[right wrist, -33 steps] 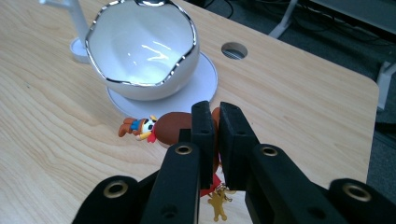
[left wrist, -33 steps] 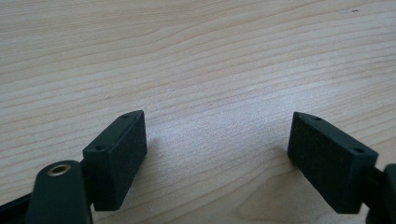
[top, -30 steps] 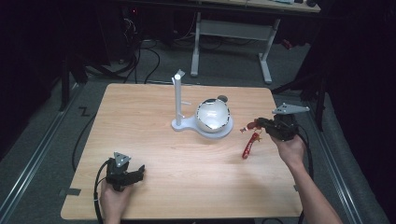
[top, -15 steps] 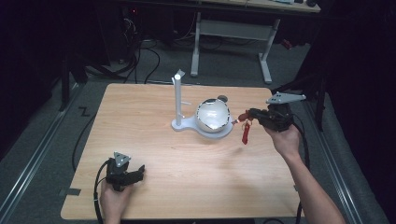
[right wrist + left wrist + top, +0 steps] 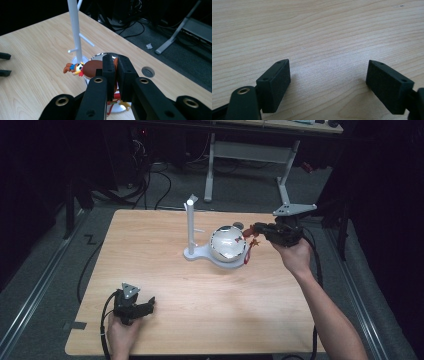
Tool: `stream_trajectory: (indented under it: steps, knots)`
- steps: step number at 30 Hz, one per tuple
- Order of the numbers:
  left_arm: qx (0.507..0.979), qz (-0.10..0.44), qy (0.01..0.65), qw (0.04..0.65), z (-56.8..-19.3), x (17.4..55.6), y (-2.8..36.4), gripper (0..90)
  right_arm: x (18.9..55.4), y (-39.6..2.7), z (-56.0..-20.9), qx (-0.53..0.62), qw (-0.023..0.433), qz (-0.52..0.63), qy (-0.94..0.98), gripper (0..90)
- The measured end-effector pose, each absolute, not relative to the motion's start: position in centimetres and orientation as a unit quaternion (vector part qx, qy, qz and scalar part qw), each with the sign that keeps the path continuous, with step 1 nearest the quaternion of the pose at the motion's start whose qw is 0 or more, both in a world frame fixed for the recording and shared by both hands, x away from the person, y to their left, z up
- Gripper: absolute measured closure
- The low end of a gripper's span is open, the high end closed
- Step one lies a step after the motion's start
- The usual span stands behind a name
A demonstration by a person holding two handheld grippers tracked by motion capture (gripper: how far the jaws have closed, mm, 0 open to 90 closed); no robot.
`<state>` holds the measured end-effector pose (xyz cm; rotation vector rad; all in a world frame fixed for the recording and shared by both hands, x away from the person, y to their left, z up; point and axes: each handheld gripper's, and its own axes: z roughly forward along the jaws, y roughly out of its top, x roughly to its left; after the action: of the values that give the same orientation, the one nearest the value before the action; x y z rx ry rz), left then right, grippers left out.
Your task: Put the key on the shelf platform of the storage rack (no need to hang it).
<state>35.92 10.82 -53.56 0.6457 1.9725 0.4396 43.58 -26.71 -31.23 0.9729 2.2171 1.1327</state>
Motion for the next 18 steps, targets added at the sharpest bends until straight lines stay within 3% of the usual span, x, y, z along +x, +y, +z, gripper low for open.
stream_trajectory:
  steps: [18]
  knots:
    - [0.243, 0.17, 0.824, 0.483, -53.4, 36.0, 10.5, 20.0, 47.5, -23.4, -29.6, 0.354, 0.233, 0.419, 0.803, 85.5]
